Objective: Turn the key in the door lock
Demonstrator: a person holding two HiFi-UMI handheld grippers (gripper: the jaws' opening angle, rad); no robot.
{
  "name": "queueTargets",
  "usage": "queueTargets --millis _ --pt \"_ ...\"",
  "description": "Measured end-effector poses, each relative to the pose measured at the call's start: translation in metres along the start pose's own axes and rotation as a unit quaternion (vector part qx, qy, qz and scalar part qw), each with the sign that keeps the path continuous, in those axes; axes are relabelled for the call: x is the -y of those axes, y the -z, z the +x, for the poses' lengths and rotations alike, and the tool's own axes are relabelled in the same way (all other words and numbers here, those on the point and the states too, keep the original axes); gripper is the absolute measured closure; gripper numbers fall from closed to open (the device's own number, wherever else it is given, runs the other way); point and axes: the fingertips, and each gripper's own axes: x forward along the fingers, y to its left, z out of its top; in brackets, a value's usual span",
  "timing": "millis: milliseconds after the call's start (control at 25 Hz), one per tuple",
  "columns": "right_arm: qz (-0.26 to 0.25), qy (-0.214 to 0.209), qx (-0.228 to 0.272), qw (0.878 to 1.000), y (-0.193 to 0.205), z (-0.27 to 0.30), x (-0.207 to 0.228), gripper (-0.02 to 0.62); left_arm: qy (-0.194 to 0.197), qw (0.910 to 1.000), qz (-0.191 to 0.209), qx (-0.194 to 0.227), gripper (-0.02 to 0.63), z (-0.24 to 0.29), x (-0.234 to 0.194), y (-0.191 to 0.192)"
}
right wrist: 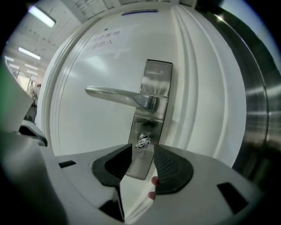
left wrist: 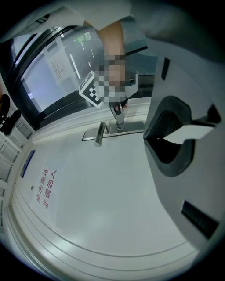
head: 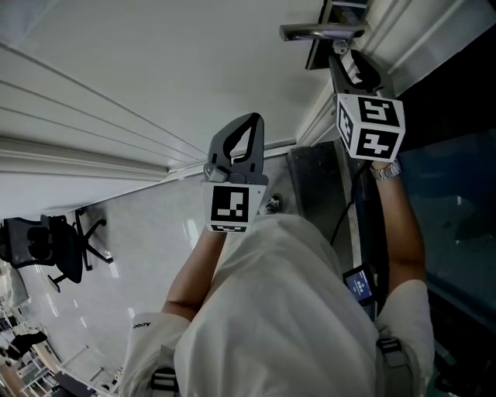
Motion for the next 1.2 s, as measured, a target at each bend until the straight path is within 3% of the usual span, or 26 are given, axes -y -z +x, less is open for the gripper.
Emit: queueTargets --millis 160,280,400,520,760,1000,1200 --pt "-0.156 0.027 -0.005 0.987 -0.006 -0.001 0.0 0.463 0.001 1.0 -0.001 0.0 0.6 -0.001 0.001 0.001" --pt "-0.273 0.056 -0.003 0.96 -0.005 -0.002 -0.003 0.463 0.0 1.0 -0.002 -0.001 0.6 -0.003 0.002 0.002" --pt "-0.345 0.069 -0.008 0.936 0.0 0.002 -0.006 0.463 -0.001 1.0 -0.001 -0.002 0.6 -0.004 0.001 0.003" --pt "-0.393 0.071 -0.017 0.917 0.001 0.008 -0.008 0.463 -0.004 1.0 -0.001 -0.003 0.6 -0.005 -0.002 0.004" --pt "-0.49 0.09 -0.019 0.867 -0.003 0.015 -0.011 0.465 -0.01 0.9999 -0.001 -0.003 0.6 -0.007 -0.004 0.003" --pt "-0.518 0.112 -0.025 0.848 -0.001 0.019 -0.01 0.491 -0.012 0.9999 -0.003 -0.003 0.6 -0.006 -0.006 0.003" --pt "-0.511 0.13 -0.023 0.85 -0.002 0.02 -0.01 0.495 -0.012 0.9999 -0.006 -0.005 0.6 -0.004 -0.007 0.005"
